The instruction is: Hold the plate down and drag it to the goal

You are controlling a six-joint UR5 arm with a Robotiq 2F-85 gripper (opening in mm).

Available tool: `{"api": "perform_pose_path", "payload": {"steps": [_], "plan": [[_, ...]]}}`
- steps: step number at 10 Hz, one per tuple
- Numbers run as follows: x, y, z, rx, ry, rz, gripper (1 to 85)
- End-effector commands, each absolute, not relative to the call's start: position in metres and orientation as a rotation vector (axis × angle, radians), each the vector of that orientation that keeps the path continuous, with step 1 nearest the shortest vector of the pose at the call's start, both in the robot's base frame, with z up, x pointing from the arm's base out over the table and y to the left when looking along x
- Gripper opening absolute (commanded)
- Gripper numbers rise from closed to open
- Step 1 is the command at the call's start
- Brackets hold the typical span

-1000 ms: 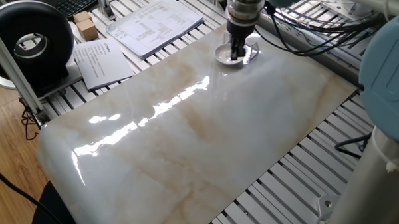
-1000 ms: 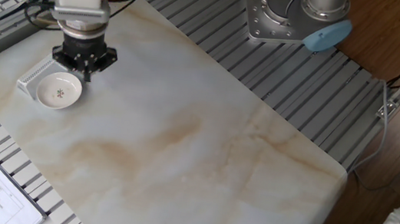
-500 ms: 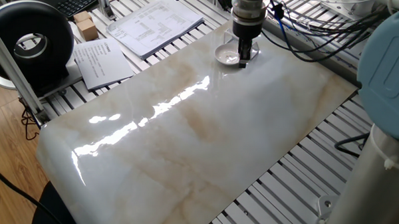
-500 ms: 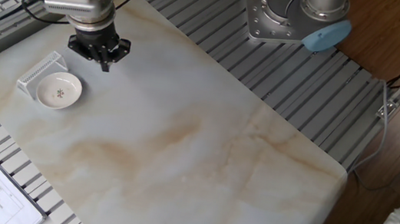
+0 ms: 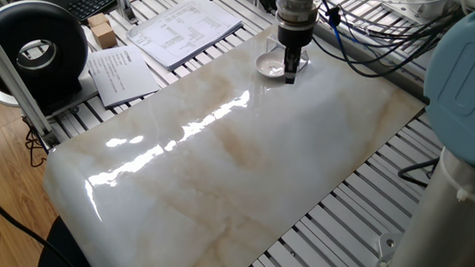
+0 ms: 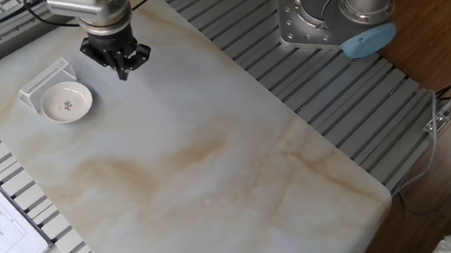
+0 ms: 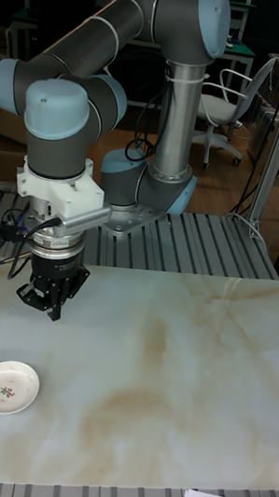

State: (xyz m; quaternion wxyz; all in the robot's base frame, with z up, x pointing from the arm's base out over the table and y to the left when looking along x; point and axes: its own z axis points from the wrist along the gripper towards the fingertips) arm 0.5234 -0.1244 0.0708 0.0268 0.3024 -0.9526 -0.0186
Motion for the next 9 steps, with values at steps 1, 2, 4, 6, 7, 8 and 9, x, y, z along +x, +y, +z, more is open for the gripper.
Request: {"api": "perform_pose_path", "payload": {"steps": [1, 2, 4, 6, 7, 8, 9], "plan": [[0.521, -0.125, 0.076, 0.862, -2.968, -0.044, 1.3], [0.523, -0.123, 0.076, 0.862, -2.977, -0.050, 1.3], [0.521, -0.119, 0.077, 0.740, -3.002, -0.079, 1.3], [0.525, -0.109, 0.077, 0.499, -3.067, -0.125, 1.3], [0.532, -0.100, 0.078, 0.439, -3.106, -0.176, 1.3], [0.541, -0.102, 0.077, 0.424, -3.143, -0.156, 1.3], [0.549, -0.100, 0.078, 0.406, -3.176, -0.166, 1.3]]}}
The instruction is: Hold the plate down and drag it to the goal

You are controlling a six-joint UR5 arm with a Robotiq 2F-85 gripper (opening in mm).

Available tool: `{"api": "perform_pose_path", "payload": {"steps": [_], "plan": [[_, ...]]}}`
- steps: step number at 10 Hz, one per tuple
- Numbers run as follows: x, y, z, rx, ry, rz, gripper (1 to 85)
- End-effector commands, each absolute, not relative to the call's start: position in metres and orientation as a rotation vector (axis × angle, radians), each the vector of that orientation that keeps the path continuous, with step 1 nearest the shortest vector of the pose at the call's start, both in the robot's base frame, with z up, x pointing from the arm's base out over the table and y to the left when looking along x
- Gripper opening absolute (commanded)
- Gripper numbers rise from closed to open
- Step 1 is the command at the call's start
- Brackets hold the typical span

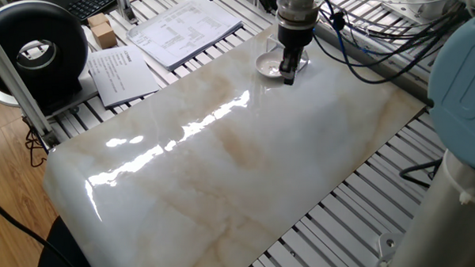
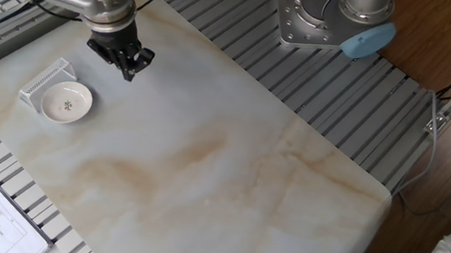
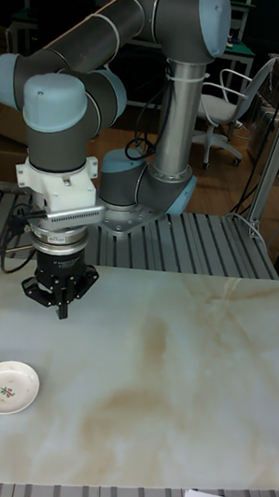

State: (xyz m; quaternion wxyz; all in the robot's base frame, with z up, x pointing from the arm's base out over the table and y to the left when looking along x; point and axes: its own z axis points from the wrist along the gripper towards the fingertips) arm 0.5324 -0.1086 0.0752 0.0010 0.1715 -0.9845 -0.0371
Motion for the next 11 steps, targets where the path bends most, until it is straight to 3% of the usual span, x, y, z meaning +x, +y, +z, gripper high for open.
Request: {"api": "perform_pose_path", "payload": {"steps": [1, 2, 3, 5, 9, 11], "plan": [[0.553, -0.104, 0.078, 0.433, -3.188, -0.133, 1.3], [0.559, -0.109, 0.076, 0.473, -3.165, -0.123, 12.0], [0.573, -0.116, 0.072, 0.519, -3.153, -0.118, 28.3], [0.586, -0.126, 0.069, 0.563, -3.131, -0.145, 41.0], [0.587, -0.137, 0.069, 0.500, -3.136, -0.066, 36.0], [0.603, -0.151, 0.049, 0.485, -3.140, 0.013, 36.0]]}}
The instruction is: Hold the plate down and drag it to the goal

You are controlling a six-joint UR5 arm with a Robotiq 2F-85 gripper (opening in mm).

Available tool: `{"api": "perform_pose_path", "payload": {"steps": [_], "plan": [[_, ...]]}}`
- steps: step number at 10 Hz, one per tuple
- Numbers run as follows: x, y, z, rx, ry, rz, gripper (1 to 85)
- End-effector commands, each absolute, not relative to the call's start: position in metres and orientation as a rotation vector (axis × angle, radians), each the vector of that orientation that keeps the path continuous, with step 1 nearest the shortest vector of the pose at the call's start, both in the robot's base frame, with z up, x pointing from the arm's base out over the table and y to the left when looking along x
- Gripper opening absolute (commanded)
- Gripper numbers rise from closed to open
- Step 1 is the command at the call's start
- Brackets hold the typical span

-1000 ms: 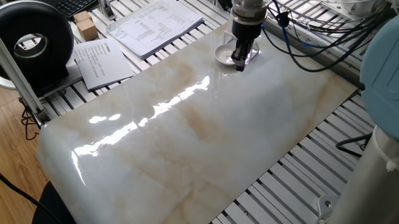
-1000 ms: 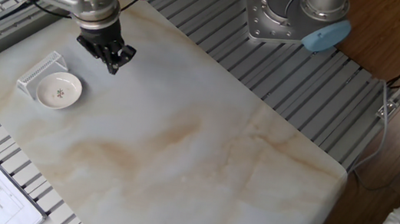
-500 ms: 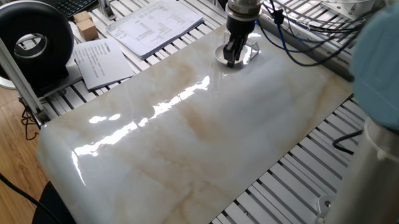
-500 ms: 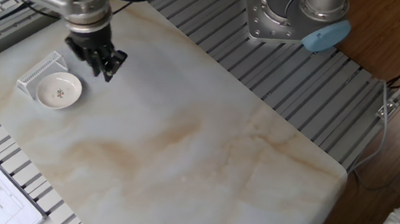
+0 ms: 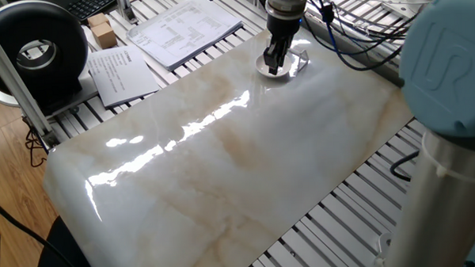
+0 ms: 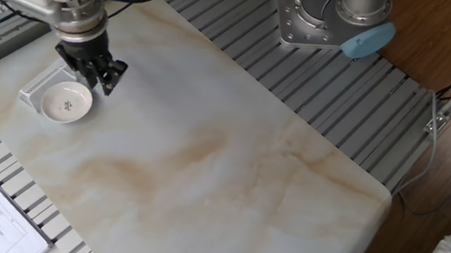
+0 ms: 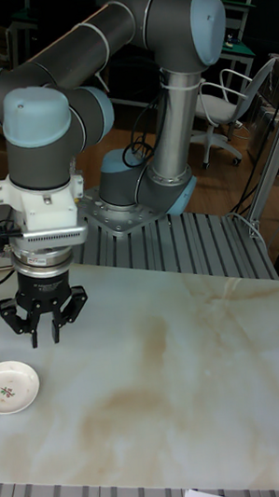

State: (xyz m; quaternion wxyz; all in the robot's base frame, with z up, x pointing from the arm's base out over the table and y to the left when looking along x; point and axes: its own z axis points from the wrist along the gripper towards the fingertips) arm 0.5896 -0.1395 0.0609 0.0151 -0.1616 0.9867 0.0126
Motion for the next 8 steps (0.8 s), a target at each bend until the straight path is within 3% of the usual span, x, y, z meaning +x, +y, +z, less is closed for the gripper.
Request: {"api": "perform_pose_path", "payload": {"steps": [1, 3, 6, 7, 8], "plan": [[0.601, -0.150, 0.049, -0.456, 3.080, -0.006, 36.7], [0.598, -0.145, 0.049, -0.448, 3.091, 0.026, 36.7], [0.604, -0.151, 0.049, -0.476, 3.066, -0.014, 44.7], [0.611, -0.163, 0.043, -0.481, 3.078, -0.090, 42.0], [0.622, -0.156, 0.035, -0.468, 3.072, -0.055, 42.3]]}}
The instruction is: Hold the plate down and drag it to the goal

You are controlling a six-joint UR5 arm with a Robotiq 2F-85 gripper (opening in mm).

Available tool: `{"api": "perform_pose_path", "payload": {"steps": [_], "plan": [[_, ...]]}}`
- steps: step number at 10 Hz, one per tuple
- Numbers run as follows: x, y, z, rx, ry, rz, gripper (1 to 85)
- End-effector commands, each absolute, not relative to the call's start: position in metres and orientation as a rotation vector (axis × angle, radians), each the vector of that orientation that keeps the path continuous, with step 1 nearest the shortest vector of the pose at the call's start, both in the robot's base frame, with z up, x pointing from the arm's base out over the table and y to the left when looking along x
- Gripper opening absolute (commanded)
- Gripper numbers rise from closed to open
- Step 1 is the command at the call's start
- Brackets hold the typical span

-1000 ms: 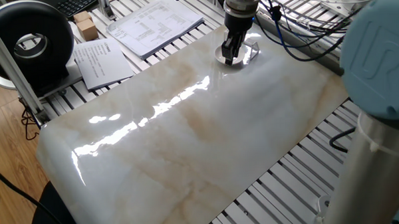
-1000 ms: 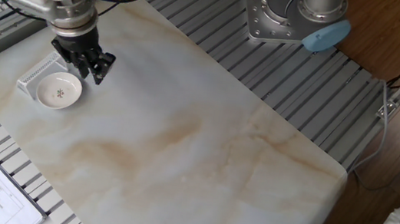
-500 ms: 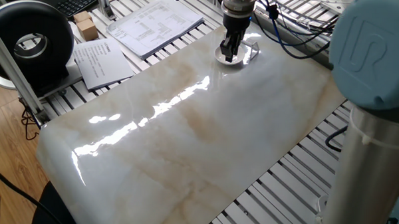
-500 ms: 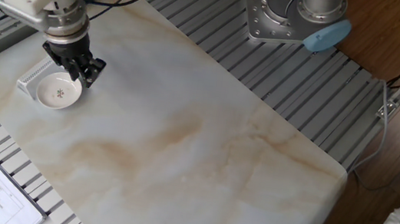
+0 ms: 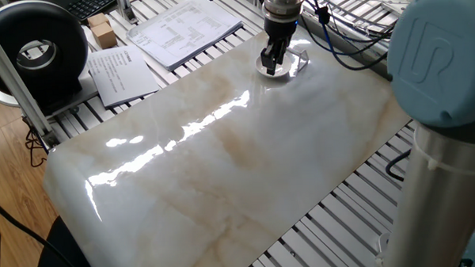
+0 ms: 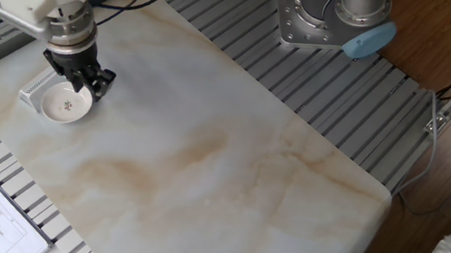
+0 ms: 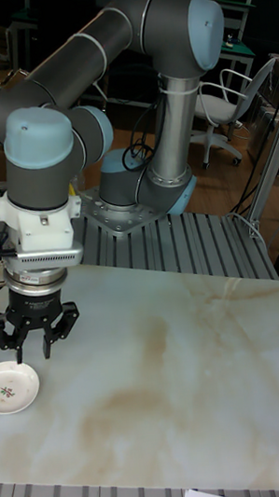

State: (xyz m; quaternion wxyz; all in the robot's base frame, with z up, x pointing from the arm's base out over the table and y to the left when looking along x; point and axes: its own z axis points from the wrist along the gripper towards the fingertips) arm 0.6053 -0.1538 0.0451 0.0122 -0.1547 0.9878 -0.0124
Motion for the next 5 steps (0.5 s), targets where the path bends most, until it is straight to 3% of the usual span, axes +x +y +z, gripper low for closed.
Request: {"api": "perform_pose_path", "payload": {"steps": [1, 5], "plan": [[0.6283, -0.1480, 0.0324, -0.461, 3.059, -0.034, 43.7], [0.6340, -0.1513, 0.0295, -0.428, 3.052, -0.074, 42.3]]}}
